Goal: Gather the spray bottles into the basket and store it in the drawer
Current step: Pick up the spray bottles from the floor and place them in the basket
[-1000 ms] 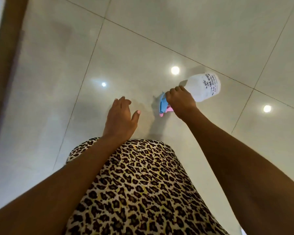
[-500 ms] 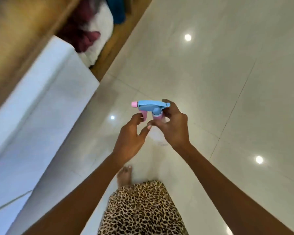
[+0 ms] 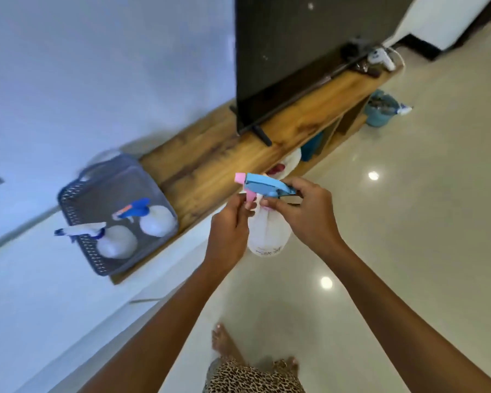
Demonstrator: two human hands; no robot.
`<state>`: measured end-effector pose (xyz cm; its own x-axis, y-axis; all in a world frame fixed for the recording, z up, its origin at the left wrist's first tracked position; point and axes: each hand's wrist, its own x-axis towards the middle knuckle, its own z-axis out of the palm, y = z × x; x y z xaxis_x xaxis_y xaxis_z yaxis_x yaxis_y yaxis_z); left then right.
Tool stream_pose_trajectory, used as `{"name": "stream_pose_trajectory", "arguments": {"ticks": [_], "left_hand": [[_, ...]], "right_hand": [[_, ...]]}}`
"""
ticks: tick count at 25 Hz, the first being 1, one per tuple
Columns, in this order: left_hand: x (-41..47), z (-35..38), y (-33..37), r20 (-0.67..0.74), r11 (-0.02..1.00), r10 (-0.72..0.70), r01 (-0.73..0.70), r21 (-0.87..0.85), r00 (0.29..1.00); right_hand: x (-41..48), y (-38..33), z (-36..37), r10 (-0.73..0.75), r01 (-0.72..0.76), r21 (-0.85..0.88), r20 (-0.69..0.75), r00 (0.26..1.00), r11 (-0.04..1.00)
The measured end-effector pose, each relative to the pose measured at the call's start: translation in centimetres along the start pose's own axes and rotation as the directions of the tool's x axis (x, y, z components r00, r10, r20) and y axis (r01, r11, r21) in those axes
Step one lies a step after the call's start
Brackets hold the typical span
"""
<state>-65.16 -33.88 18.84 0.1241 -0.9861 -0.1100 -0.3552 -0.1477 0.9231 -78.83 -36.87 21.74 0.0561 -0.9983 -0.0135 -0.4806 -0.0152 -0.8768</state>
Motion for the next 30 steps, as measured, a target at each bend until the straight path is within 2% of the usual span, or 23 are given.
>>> {"name": "stream_pose_trajectory", "arguments": {"ticks": [4, 8, 10, 14, 18, 22, 30], "left_hand": [[-1.0, -7.2, 0.6, -0.148, 0.999, 0.011, -0.004, 0.05, 0.989], [-0.8, -12.8, -0.5, -0.252, 0.99, 0.006, 0.029, 0.135, 0.968], [-0.1, -15.3, -1.2, -0.306, 0.981, -0.004, 0.063, 0.184, 0.952], [0.6, -19.5, -3.4, -0.359, 0.974, -0.109, 0.172, 0.149, 0.927], [0.9, -23.4, -6.8, -0.405, 0.943, -0.171, 0.269, 0.198, 0.898], [2.8, -26.4, -8.5, -0.443, 0.9, -0.213, 0.351, 0.258, 0.871], [7.3, -29.1, -11.0, -0.479, 0.854, -0.373, 0.495, 0.157, 0.795]], "right_hand": [[2.0, -7.6, 4.6, -0.149, 0.182, -0.192, 0.175, 0.973, 0.964], [3.4, -11.5, 10.0, -0.255, 0.321, -0.353, 0.222, 0.941, 0.879], [4.1, -12.9, 12.7, -0.28, 0.341, -0.346, 0.214, 0.936, 0.874], [6.6, -14.7, 17.6, -0.321, 0.396, -0.277, 0.28, 0.905, 0.875], [10.3, -14.3, 23.4, -0.314, 0.417, -0.236, 0.374, 0.873, 0.878], [13.5, -12.0, 28.6, -0.235, 0.366, -0.222, 0.457, 0.858, 0.904], [17.7, -6.1, 35.8, -0.039, 0.313, -0.295, 0.668, 0.744, 0.903]]}}
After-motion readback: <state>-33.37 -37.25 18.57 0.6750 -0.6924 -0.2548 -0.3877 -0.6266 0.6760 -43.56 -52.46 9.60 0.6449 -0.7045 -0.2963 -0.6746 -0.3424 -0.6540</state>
